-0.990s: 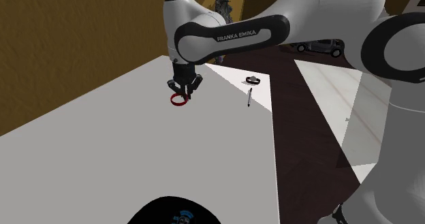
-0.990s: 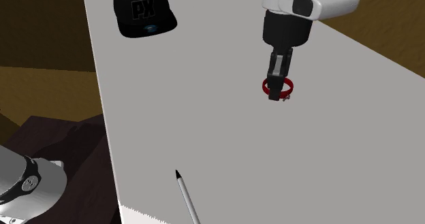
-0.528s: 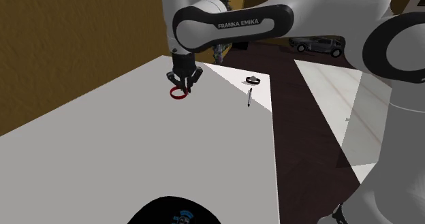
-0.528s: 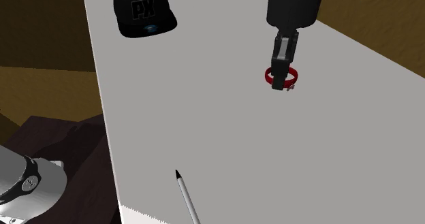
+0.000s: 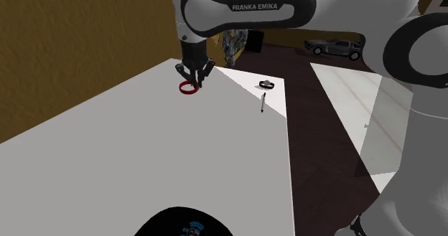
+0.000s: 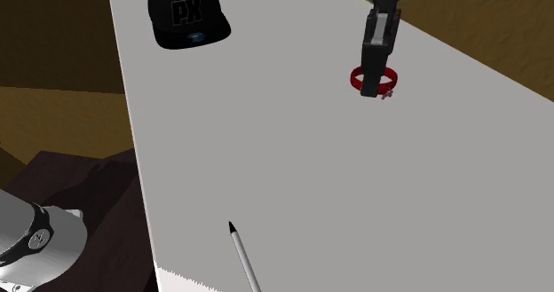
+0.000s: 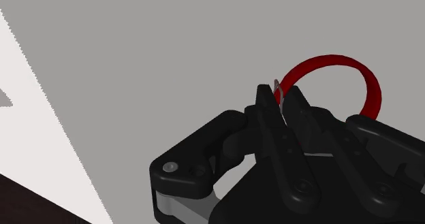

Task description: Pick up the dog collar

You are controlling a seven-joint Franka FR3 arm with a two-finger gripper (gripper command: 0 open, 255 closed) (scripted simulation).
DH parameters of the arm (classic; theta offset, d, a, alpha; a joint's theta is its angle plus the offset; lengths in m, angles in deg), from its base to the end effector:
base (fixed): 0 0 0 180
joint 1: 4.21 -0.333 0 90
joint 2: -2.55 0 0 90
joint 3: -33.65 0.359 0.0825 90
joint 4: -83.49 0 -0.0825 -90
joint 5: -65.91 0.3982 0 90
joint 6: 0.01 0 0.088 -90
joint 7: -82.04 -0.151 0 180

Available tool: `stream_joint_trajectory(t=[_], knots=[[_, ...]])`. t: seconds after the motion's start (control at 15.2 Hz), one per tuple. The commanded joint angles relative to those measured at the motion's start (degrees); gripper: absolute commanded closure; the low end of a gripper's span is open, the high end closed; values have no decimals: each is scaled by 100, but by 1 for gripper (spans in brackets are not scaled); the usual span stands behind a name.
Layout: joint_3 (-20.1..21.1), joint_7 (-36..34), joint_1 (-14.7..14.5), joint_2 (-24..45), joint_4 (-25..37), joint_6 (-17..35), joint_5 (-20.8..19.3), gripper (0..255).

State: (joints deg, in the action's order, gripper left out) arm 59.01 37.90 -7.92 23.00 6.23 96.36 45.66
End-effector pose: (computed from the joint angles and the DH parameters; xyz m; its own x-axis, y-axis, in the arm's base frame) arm 0.6461 0.2483 0.5368 0.9610 -0.2357 0.1446 -0.2555 -0.9569 0.1384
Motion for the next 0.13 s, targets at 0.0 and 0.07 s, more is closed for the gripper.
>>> stream_joint_trajectory(t=[0.0,0.07], knots=[[-1,19,-23,38,141,-106,-11,255],[-1,19,-23,37,141,-106,-11,255]])
